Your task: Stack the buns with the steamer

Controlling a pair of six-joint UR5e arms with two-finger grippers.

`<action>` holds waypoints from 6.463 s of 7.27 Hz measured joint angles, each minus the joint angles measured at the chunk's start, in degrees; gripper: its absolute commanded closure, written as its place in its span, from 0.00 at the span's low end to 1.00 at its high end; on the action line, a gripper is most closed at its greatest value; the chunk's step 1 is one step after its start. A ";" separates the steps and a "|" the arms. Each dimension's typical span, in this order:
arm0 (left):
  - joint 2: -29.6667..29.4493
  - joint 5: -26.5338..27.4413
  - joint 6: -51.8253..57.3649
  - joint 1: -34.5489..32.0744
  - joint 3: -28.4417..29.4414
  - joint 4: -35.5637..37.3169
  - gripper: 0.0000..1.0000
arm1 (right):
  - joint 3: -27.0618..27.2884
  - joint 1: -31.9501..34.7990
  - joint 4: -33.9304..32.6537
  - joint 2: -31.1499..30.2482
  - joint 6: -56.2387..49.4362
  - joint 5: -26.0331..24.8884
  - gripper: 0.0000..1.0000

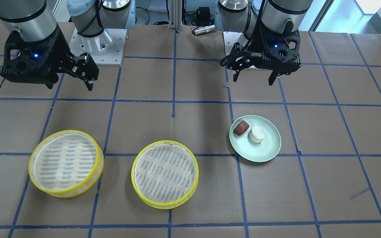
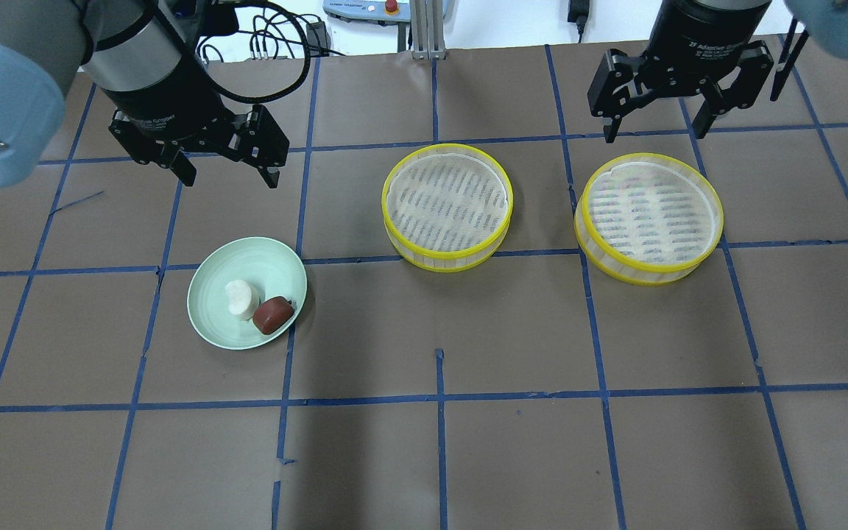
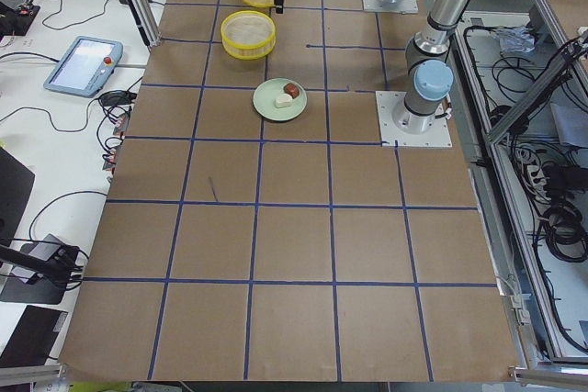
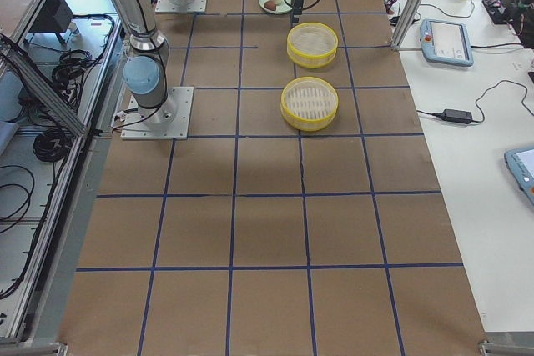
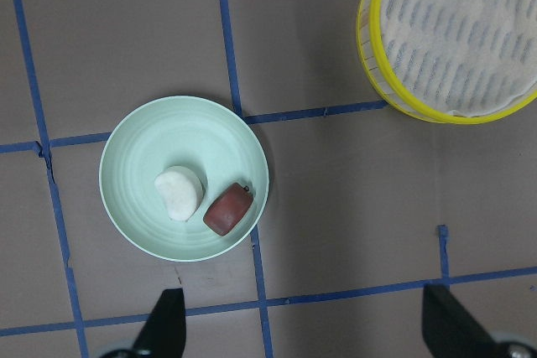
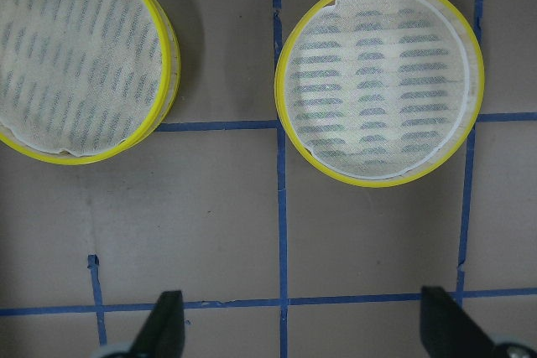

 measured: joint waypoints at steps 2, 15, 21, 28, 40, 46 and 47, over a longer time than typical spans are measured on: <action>0.53 0.33 -0.79 0.12 -0.06 -0.17 0.00 | 0.08 -0.04 0.02 -0.04 0.00 0.59 0.00; -23.37 2.07 -1.72 11.96 -12.36 13.99 0.20 | 14.24 -19.03 -29.63 13.48 -22.66 -1.71 0.03; -25.17 2.23 -0.44 11.99 -12.99 15.45 0.88 | 22.08 -21.56 -41.21 18.80 -24.26 -0.93 0.91; -28.19 -30.98 -43.01 1.22 -3.43 31.44 0.84 | 17.52 -22.36 -39.61 17.46 -23.68 -0.35 0.96; -27.84 -16.90 -39.75 -3.15 -4.99 34.74 0.00 | 9.66 -8.35 -25.12 11.00 -0.30 0.57 0.96; -22.45 7.71 -3.81 1.53 -17.42 18.65 0.00 | 7.74 8.06 -26.48 16.98 23.64 -0.48 0.97; -22.37 7.61 -1.59 3.42 -18.99 18.50 0.07 | 6.94 8.77 -27.03 18.46 24.83 -0.50 0.97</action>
